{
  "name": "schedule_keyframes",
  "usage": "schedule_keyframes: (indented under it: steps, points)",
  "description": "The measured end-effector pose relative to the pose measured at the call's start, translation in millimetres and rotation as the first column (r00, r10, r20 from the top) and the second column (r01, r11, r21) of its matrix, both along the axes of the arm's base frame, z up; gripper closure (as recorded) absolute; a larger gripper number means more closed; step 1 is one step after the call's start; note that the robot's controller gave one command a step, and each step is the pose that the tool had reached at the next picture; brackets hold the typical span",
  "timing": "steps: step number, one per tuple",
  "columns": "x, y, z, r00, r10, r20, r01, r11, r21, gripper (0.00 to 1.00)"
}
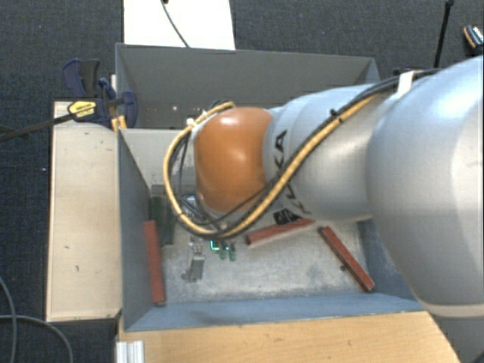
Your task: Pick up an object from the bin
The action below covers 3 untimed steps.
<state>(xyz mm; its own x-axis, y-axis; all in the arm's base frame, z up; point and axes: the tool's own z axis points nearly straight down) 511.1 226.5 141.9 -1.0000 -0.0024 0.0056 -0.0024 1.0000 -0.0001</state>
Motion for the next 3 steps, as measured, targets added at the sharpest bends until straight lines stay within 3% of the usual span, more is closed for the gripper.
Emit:
schedule_keyframes:
  steps: [1,2,3]
  points:
    - [30.8,-70,20,0.949,-0.315,0.011,0.315,0.949,0.001,0.0]
    - [45.4,-144,-65,0.964,-0.266,0.002,0.266,0.964,-0.006,0.0]
    - [50.4,-188,-72,0.969,-0.246,0.005,0.246,0.969,0.0,0.0]
